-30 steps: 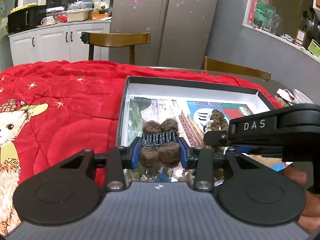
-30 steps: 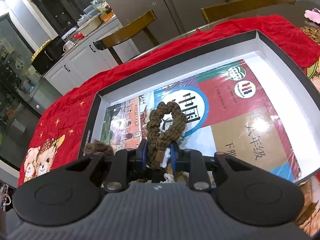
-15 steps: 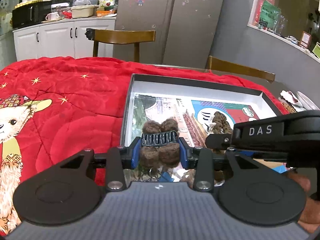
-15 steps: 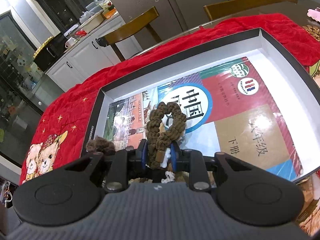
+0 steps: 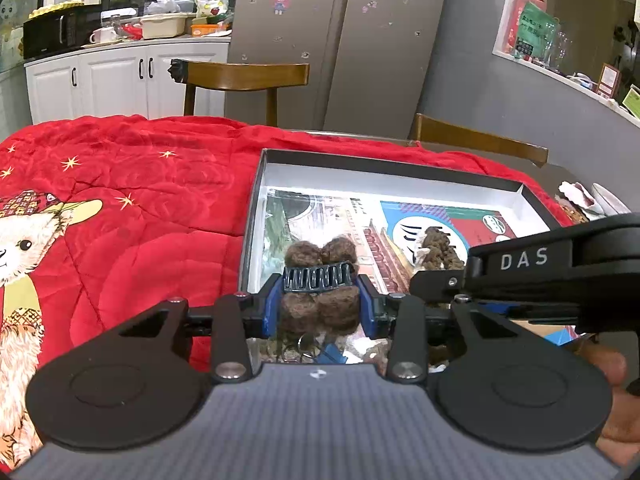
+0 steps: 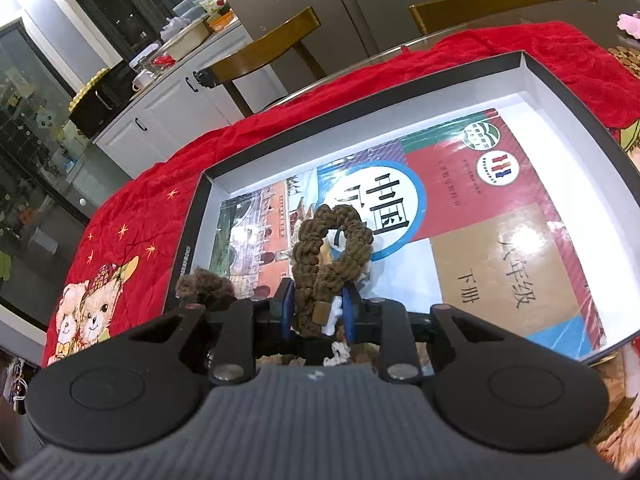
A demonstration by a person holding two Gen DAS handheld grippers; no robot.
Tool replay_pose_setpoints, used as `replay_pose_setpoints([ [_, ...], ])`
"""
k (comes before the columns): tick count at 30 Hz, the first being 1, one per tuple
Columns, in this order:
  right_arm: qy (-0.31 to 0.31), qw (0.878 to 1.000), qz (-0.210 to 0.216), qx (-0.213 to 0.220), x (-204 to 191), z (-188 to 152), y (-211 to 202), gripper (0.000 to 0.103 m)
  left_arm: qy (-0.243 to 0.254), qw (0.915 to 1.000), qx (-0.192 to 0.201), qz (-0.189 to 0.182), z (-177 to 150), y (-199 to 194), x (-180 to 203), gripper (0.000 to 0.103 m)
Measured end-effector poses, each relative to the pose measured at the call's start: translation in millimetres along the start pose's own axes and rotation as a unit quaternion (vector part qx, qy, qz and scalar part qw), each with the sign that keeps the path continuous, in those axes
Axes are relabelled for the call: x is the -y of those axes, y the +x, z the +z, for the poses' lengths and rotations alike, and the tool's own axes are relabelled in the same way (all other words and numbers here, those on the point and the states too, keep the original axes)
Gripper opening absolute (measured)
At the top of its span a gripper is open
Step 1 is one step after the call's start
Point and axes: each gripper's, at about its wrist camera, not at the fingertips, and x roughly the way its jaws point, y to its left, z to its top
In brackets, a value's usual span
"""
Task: Organize objects
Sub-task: 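Lower both held items into the black box with both grippers, then open the left gripper to drop the brown clip while the right releases the loop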
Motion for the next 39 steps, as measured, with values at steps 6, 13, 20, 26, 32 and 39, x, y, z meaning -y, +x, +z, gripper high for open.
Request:
replay_pose_setpoints([
  [6, -0.004, 1.000, -0.001, 0.001, -0.8, -1.4, 0.1, 0.029, 0.005, 1.0000, -0.005, 0.002, -1.1, 1.9, 1.8, 0.045],
  [13, -0.018, 1.000, -0.009, 0.006, -4.4, -3.4, 0.1, 0.030, 0.010, 0.9999, -0.004, 0.008, -3.2, 0.5, 5.7, 0.045],
  [20, -0.019, 1.000, -0.010, 0.006, -4.0, -2.9, 0.2, 0.031, 0.010, 0.9999, -0.005, 0.003, -3.6, 0.3, 4.1, 0.045],
  [26, -0.027, 1.000, 0.004, 0.011, -6.3, -5.1, -0.7, 0.039, 0.004, 0.9998, -0.014, -0.010, -1.0, 1.3, 1.7, 0.046],
  [32, -0.029, 0.999, 0.021, 0.033, -9.6, -5.7, -8.7, 0.056, -0.012, 0.9995, -0.019, -0.022, 3.6, -2.9, -5.8, 0.047],
  [39, -0.035, 0.996, 0.043, 0.073, -16.9, -3.3, -29.6, 0.068, -0.016, 0.9996, 0.008, -0.024, 17.6, -21.6, -11.7, 0.047],
])
